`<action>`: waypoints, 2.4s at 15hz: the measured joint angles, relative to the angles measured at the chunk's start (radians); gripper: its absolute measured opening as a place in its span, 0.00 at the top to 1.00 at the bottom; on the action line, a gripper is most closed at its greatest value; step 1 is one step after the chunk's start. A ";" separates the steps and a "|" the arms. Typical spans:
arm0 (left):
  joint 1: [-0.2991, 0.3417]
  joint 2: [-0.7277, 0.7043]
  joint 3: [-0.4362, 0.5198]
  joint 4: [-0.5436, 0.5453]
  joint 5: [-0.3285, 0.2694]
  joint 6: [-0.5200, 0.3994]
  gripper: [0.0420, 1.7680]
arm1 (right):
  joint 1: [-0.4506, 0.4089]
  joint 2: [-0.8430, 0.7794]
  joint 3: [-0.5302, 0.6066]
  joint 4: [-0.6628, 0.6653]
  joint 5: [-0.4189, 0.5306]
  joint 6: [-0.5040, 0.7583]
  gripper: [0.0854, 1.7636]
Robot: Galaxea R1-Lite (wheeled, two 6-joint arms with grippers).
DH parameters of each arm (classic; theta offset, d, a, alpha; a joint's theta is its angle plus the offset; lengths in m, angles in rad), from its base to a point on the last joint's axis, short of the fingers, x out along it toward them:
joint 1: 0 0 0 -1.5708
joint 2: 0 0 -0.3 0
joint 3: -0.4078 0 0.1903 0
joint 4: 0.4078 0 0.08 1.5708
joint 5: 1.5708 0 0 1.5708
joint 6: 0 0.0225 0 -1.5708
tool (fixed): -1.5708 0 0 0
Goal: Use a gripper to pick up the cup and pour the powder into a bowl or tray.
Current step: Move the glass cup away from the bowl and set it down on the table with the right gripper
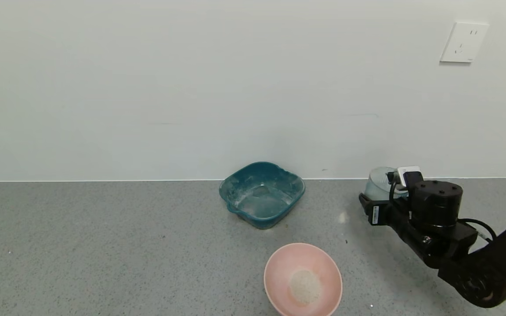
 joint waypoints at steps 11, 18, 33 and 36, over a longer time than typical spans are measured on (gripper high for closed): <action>0.000 0.000 0.000 0.000 0.000 0.000 0.00 | -0.034 0.212 -0.239 0.028 0.081 0.013 0.25; 0.000 0.000 0.000 0.000 0.000 0.000 0.00 | -0.030 0.289 -0.290 0.032 0.081 0.014 0.25; 0.000 0.000 0.000 0.000 0.000 0.000 0.00 | -0.024 0.313 -0.288 0.041 0.080 0.013 0.12; 0.000 0.000 0.000 0.000 0.000 0.000 0.00 | -0.027 0.272 -0.283 0.142 0.082 0.018 0.09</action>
